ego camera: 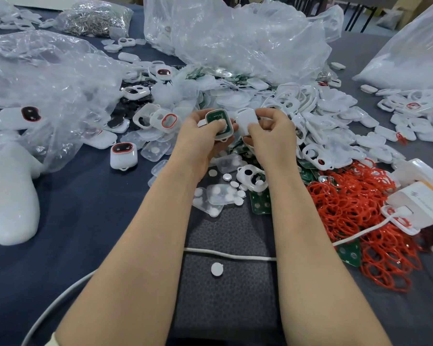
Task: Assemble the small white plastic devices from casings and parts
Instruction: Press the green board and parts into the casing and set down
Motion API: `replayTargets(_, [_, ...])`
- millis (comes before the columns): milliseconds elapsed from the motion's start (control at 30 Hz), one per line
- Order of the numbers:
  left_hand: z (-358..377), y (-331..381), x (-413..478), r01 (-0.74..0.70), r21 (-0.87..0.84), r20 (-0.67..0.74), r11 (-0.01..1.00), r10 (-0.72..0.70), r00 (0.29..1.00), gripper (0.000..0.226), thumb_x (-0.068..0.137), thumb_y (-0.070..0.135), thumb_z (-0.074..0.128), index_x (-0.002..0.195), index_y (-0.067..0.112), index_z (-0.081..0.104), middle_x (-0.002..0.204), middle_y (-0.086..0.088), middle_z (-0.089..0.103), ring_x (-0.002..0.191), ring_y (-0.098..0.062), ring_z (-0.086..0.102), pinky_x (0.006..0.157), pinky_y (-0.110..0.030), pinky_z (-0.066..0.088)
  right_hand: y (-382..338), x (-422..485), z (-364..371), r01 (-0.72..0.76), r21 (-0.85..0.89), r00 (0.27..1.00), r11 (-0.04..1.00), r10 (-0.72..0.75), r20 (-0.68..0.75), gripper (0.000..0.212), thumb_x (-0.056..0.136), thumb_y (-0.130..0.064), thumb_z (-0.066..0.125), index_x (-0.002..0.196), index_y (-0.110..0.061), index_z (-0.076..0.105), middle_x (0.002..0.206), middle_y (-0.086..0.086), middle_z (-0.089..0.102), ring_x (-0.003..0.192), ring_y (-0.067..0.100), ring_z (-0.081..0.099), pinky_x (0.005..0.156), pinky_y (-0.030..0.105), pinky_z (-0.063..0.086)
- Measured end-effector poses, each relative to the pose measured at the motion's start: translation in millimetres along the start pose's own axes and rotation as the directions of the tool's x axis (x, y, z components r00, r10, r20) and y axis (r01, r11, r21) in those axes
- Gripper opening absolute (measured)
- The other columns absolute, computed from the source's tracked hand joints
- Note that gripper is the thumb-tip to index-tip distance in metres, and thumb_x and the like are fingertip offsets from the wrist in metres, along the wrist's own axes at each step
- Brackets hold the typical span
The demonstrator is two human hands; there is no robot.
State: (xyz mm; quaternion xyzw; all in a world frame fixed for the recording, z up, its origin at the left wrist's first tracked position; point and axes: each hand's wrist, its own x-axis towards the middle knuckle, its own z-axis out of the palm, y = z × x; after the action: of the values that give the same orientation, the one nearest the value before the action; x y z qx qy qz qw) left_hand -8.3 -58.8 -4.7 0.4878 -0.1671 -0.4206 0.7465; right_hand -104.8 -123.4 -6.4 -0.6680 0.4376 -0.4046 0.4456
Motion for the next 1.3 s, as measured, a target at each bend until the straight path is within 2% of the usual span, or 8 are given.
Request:
replayTargets(100, [0,0,-1,-0.002,0.016,0.002,1.000,0.002,1.000,0.020,0.094,-0.006,0.049,0.098,0.014,0.050,0.091,-0.011,0.069,0.079,-0.019,0.070,0.072,-0.030,0.059,-1,-1,0,0.021,-0.046,1.000,0.999,-0.021,0.003,0.028,0.086,-0.008,0.055,0.112,-0.016,0.058,0.091,0.004,0.063,0.091,0.026,0.064,0.086,0.042,0.054])
replayTargets(167, [0,-1,0,-0.013,0.052,0.000,0.999,0.013,1.000,0.020,0.094,-0.005,0.049,0.099,0.014,0.051,0.092,-0.010,0.069,0.079,-0.018,0.071,0.076,-0.032,0.058,1,-2,0,0.086,-0.189,0.996,0.978,-0.088,-0.003,0.030,0.087,-0.010,0.054,0.116,-0.013,0.060,0.093,0.000,0.062,0.093,0.022,0.062,0.087,0.033,0.050])
replayTargets(300, [1,-1,2,0.007,0.035,-0.004,0.999,-0.006,1.000,0.012,0.098,0.002,0.043,0.099,0.012,0.050,0.093,-0.013,0.067,0.074,-0.018,0.071,0.069,-0.030,0.058,2,-5,2,0.183,-0.422,0.977,0.888,-0.212,-0.023,0.035,0.089,-0.008,0.051,0.123,-0.011,0.058,0.124,0.009,0.049,0.112,0.022,0.050,0.088,0.018,0.034])
replayTargets(433, [4,1,2,0.044,0.028,-0.037,0.999,-0.043,0.998,0.016,0.100,0.006,0.038,0.095,0.012,0.051,0.087,-0.012,0.064,0.062,-0.016,0.068,0.059,-0.028,0.058,-8,-10,4,0.295,-0.343,0.950,0.892,-0.314,0.001,0.027,0.091,-0.013,0.055,0.115,-0.017,0.064,0.114,0.003,0.049,0.109,0.021,0.051,0.093,0.026,0.040])
replayTargets(567, [4,0,2,0.074,0.067,-0.022,0.995,-0.072,0.997,0.020,0.099,0.009,0.038,0.110,0.007,0.054,0.105,-0.021,0.064,0.087,-0.028,0.066,0.065,-0.032,0.057,-11,-12,5,0.324,-0.336,0.946,0.884,-0.307,0.105,0.027,0.090,-0.019,0.060,0.117,-0.018,0.063,0.117,0.004,0.048,0.112,0.021,0.050,0.093,0.024,0.041])
replayTargets(667, [4,1,0,0.074,0.052,-0.007,0.996,-0.074,0.997,0.026,0.098,0.009,0.039,0.118,0.004,0.055,0.096,-0.020,0.067,0.081,-0.028,0.068,0.067,-0.032,0.058,-10,-10,4,0.327,-0.380,0.944,0.865,-0.284,0.166,0.034,0.088,-0.022,0.063,0.122,-0.018,0.061,0.123,0.008,0.046,0.117,0.022,0.046,0.101,0.027,0.036])
replayTargets(933, [7,6,-4,0.091,0.036,-0.018,0.995,-0.090,0.996,0.018,0.096,0.010,0.041,0.091,0.010,0.058,0.078,-0.013,0.067,0.067,-0.023,0.067,0.060,-0.028,0.056,-9,-11,3,0.345,-0.366,0.936,0.864,-0.285,0.209,0.036,0.086,-0.023,0.066,0.122,-0.023,0.061,0.120,0.006,0.047,0.117,0.021,0.046,0.101,0.030,0.038])
replayTargets(1300, [6,7,-4,0.097,0.007,-0.025,0.995,-0.097,0.995,0.019,0.098,0.014,0.039,0.091,0.010,0.057,0.071,-0.011,0.067,0.056,-0.020,0.066,0.052,-0.024,0.055,-8,-11,2,0.348,-0.370,0.933,0.862,-0.281,0.223,0.034,0.085,-0.024,0.068,0.118,-0.022,0.060,0.117,0.003,0.046,0.113,0.021,0.048,0.098,0.032,0.042])
